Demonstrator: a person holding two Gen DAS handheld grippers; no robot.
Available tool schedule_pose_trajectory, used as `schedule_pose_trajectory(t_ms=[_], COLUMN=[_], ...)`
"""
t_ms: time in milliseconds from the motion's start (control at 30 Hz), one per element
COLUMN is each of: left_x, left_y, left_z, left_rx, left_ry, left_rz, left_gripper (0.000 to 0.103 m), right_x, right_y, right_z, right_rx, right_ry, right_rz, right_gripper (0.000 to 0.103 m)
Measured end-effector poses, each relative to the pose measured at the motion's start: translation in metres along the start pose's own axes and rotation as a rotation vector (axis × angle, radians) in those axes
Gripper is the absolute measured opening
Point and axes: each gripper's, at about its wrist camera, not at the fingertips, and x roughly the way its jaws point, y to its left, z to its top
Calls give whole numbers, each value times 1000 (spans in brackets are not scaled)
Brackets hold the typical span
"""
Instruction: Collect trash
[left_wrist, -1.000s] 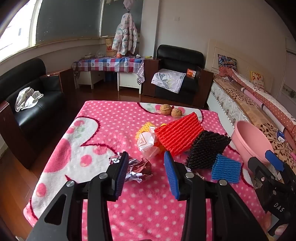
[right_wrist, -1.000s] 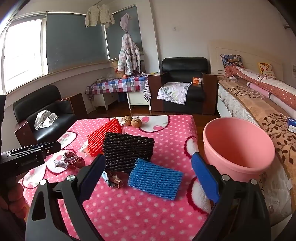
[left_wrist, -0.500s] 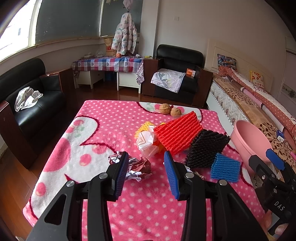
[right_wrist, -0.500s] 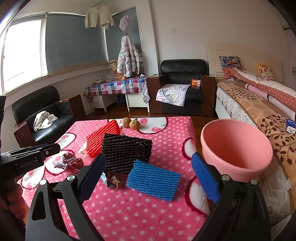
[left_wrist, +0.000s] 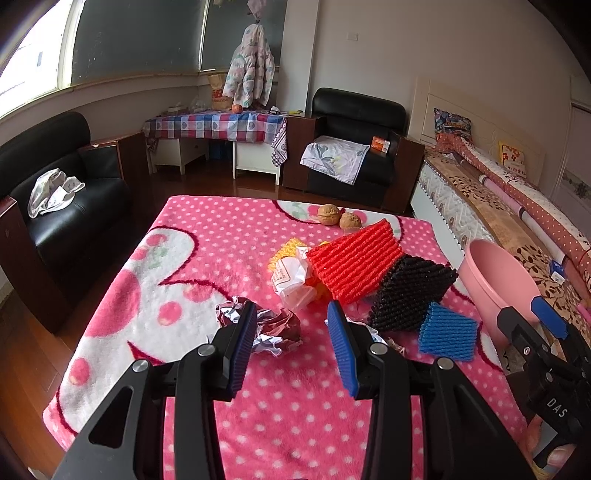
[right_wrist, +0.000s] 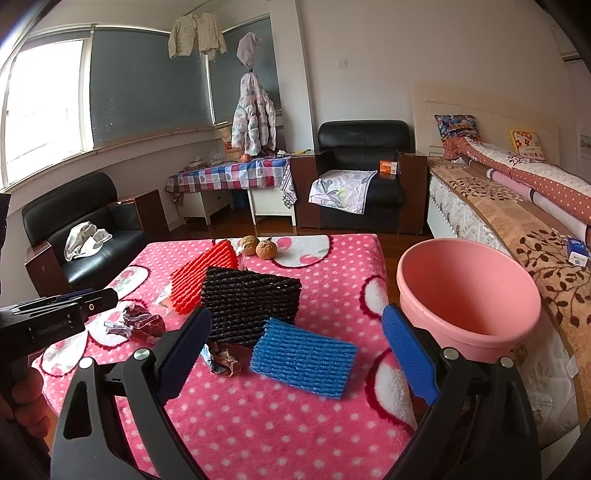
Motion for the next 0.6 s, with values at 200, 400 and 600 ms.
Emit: schedule_pose_trajectory(t_ms=[200, 400, 600], left_x=[-1, -1, -1], left_y=[-1, -1, -1], left_z=[-3, -3, -3], left_rx=[1, -1, -2], left_ry=[-2, -1, -1], left_rz=[-3, -4, -6], left_gripper=[39, 39, 39], right_x=[-3, -5, -5], right_y=[-2, -1, 0], right_z=[0, -1, -1], right_rx=[0, 1, -4], right_ry=[-8, -8, -7], right_rz=[-17, -19, -18], right_gripper=[94, 94, 94])
